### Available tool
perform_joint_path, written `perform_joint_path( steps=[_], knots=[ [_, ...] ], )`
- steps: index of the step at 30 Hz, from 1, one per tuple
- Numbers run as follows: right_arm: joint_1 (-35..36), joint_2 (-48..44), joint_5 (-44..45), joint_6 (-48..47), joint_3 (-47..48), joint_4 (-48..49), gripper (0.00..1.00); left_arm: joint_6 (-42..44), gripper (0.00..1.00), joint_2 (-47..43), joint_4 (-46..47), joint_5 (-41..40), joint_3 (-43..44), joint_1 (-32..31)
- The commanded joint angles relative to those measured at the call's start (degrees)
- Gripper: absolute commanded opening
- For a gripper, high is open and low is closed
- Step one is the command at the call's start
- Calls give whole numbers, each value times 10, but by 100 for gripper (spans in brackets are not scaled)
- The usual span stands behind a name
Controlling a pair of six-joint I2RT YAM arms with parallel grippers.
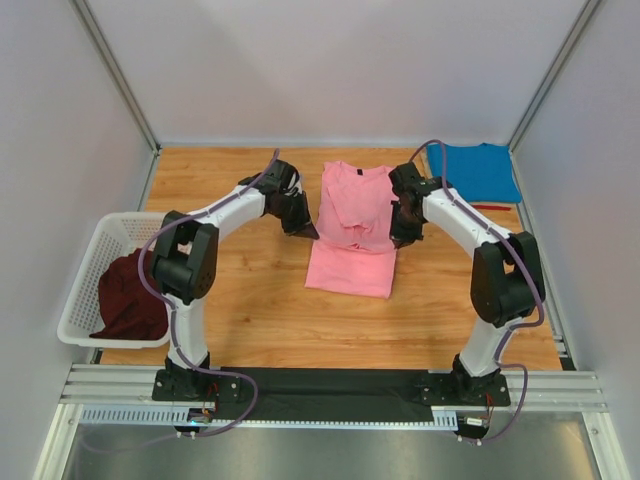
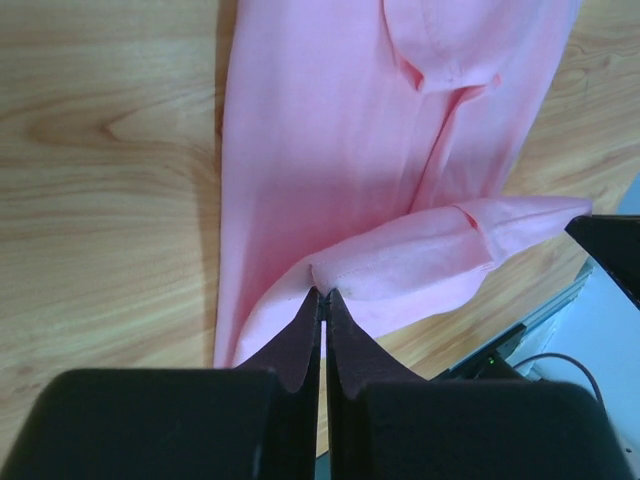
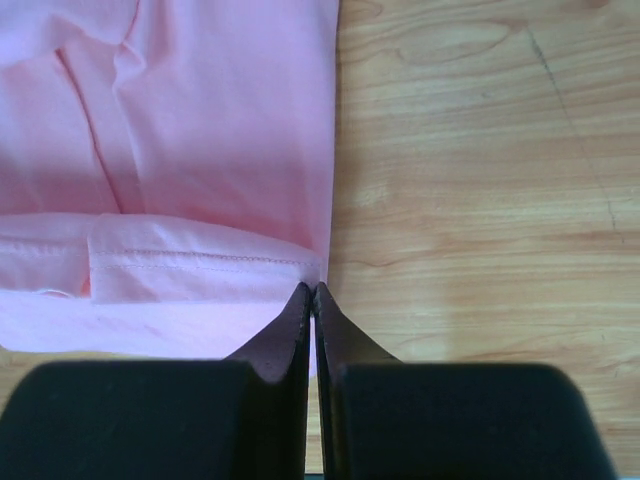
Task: Fold and stack the t-shirts
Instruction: Fold the tshirt
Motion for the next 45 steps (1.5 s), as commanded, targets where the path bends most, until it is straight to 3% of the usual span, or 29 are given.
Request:
perform_joint_path(
  steps=[1,27,45],
  knots=[
    [-13,20,-8,-26,41,-7,0,10,0,9,-3,17,36,7],
    [-38,120,12,-48,159,-13,0,-2,0,110,9,36,144,29],
    [-57,139,6,-35,180,4,0,2,0,105,14,-9,158,30]
  ],
)
